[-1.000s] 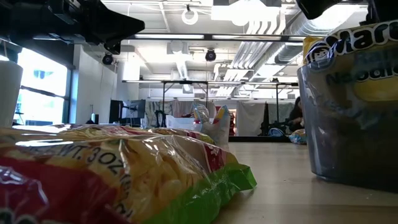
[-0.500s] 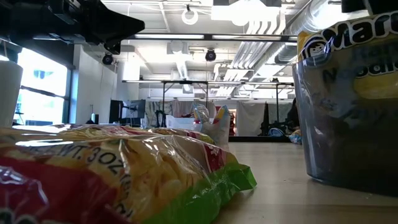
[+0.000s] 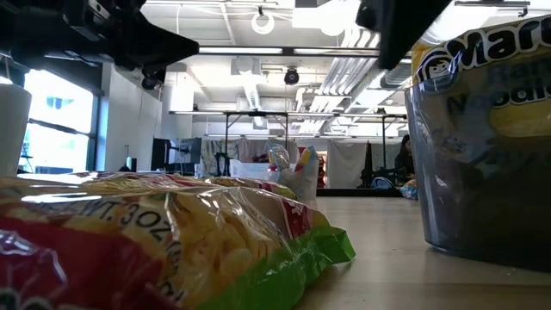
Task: Sort Maruchan noodles
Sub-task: Put the green noodle pack into the gray bin
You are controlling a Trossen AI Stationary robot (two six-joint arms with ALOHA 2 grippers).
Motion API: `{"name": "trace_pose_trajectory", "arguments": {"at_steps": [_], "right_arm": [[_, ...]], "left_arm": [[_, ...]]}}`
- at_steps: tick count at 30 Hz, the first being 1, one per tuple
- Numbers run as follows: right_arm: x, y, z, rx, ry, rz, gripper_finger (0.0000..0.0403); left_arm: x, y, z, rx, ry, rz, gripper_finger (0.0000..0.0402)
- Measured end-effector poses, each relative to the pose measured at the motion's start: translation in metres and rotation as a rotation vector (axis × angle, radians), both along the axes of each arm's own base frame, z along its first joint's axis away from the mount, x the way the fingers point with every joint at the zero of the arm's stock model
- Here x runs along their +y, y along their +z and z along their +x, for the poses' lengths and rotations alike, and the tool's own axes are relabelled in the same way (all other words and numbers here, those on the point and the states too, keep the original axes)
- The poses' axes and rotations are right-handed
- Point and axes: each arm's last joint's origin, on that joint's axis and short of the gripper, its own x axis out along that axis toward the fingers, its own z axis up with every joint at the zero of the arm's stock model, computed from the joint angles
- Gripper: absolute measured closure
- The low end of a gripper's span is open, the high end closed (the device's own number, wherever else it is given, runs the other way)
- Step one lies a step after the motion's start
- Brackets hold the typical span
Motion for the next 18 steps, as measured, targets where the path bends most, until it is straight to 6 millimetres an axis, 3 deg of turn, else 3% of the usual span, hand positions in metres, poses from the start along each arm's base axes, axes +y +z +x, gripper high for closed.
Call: {"name": "trace_pose_trajectory", "arguments": {"at_steps": [5,11,18], "right_arm": [[-0.051,-0.014,0.000,-0.200,0.092,0.054,0.0398],[-0.129,-0.045,-0.020,-0.515,0.062,0.151,0.0401],[-0.179,-0.090,-0.051,-0.670,-0.086,0.146,0.0402]], "left_arm": [[0.004,-0.001,0.000,0.010,0.077,-0.066,0.0401],[0.022,-0.013,0.000,0.106,0.246,-0.173,0.0401],[0.043,-0.030,0.003,0.215,0.381,-0.256,0.0399]]}}
